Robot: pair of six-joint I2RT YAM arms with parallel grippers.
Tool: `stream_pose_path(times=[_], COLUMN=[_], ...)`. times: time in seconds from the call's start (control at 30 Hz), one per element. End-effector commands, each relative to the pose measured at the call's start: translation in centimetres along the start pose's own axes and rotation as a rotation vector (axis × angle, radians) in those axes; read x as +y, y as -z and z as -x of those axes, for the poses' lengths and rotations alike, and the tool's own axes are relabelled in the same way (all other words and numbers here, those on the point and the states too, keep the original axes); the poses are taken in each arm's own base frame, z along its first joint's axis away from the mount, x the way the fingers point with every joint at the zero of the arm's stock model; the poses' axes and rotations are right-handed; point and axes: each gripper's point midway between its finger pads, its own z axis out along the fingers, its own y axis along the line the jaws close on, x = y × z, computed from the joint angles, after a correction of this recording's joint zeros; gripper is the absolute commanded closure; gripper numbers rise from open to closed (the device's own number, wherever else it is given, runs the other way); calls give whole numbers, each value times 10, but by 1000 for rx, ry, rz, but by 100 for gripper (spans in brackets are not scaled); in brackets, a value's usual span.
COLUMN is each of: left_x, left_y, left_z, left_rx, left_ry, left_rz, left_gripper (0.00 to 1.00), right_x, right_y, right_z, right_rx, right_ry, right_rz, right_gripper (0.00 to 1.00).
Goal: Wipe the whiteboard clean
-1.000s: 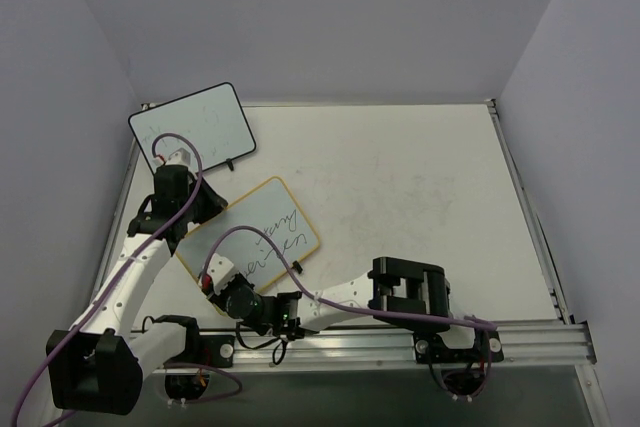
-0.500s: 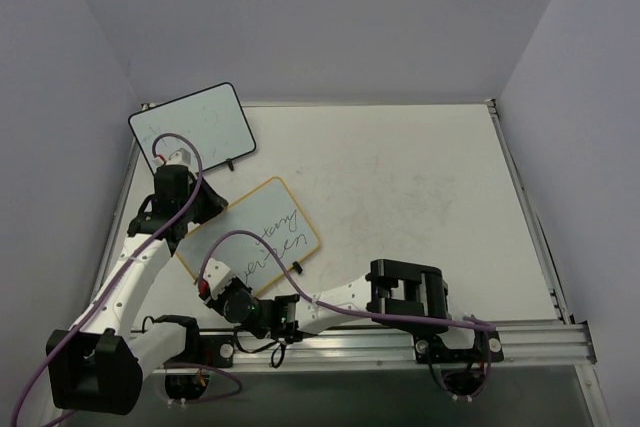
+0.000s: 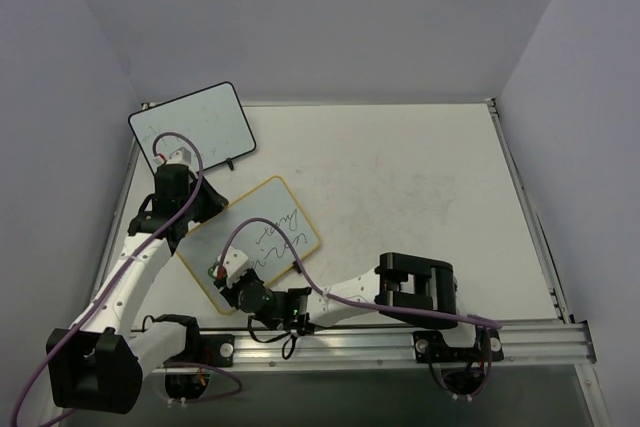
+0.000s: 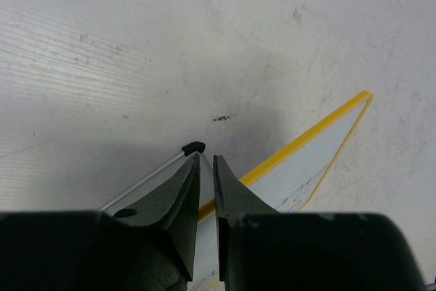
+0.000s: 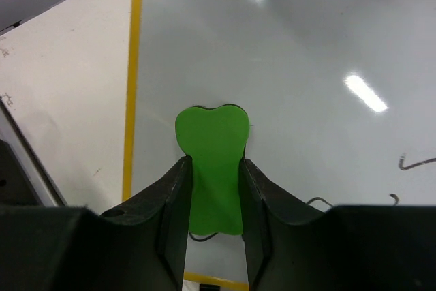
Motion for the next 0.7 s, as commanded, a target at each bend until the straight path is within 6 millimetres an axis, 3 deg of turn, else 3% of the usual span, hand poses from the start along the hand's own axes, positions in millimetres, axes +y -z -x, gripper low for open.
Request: stream_pose_path(times=[0.0, 0.43, 0.53, 0.67], left_x=[-7, -7, -7, -8], left_y=[0, -1, -1, -1], left_z=[-1, -3, -3, -2], left_rx=[11, 17, 18, 18], left_ry=[-19, -17, -18, -20], left_rz=[-27, -28, -29, -31], left_gripper=[78, 78, 78, 78], right_x=[-67, -145, -157, -156], right_y=[0, 11, 12, 10], right_z=[-24, -35, -38, -40], right_rx=[79, 103, 113, 113], right_ry=[26, -33, -49, -56], right_rz=[-185, -381, -415, -410], right_gripper=[100, 100, 100, 100])
